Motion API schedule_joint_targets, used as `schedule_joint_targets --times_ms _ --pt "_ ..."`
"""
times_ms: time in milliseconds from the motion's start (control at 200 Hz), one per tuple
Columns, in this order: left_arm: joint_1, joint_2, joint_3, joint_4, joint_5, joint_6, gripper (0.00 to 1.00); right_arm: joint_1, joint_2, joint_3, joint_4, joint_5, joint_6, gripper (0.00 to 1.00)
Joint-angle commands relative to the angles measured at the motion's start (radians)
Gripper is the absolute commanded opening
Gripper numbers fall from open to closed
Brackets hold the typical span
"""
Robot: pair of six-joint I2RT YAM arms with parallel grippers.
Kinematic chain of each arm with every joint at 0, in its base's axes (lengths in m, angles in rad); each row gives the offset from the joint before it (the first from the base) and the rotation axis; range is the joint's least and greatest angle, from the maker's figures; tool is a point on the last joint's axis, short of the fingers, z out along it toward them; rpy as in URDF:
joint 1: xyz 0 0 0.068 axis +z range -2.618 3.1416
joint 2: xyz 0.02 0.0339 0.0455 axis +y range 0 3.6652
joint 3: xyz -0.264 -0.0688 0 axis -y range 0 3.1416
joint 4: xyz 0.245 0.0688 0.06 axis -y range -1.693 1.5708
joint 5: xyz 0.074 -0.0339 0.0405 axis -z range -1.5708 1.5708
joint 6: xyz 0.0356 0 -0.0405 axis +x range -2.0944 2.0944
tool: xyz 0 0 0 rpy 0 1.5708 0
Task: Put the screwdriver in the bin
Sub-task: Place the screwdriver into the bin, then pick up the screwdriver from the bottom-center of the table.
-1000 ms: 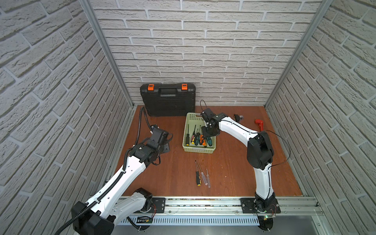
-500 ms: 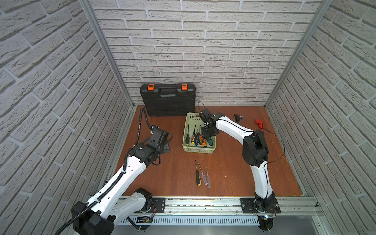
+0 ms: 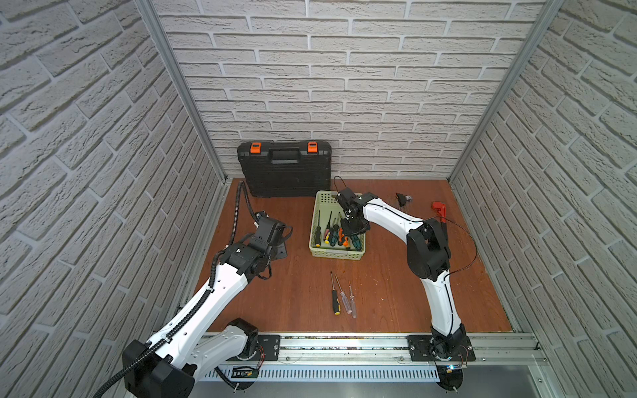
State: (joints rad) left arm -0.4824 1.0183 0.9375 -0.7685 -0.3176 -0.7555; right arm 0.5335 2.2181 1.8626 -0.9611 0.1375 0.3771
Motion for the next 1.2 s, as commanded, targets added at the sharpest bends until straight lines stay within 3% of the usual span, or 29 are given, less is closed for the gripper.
schedule_joint_targets --times_ms 0,120,210,435,705,865,1060,1195 --pt "0.01 -0.011 -0.01 0.016 -0.023 -0.001 0.49 -0.001 -0.014 0.01 0.006 0.004 -0.012 0.24" --pt "0.011 -0.007 -0.009 0.02 -0.024 0.004 0.5 -0.001 -0.023 0.009 0.01 0.001 -0.014 0.37" --pt "0.011 0.002 -0.004 0.018 -0.019 0.005 0.5 -0.001 -0.03 0.009 0.011 -0.002 -0.019 0.41" --pt "0.011 0.028 0.001 0.023 0.039 -0.001 0.5 -0.002 -0.078 0.037 0.02 -0.047 -0.029 0.42" --pt "-0.004 0.103 0.023 0.039 0.278 0.012 0.46 0.014 -0.197 0.056 0.024 -0.09 -0.079 0.41" --pt "-0.122 0.126 -0.039 0.085 0.342 -0.051 0.43 0.024 -0.347 -0.094 0.153 -0.171 -0.06 0.41" --pt "-0.349 0.215 -0.053 0.1 0.301 -0.097 0.44 0.027 -0.505 -0.296 0.314 -0.228 -0.039 0.4" --pt "-0.459 0.263 -0.053 0.137 0.314 -0.121 0.47 0.026 -0.581 -0.4 0.379 -0.223 -0.041 0.4"
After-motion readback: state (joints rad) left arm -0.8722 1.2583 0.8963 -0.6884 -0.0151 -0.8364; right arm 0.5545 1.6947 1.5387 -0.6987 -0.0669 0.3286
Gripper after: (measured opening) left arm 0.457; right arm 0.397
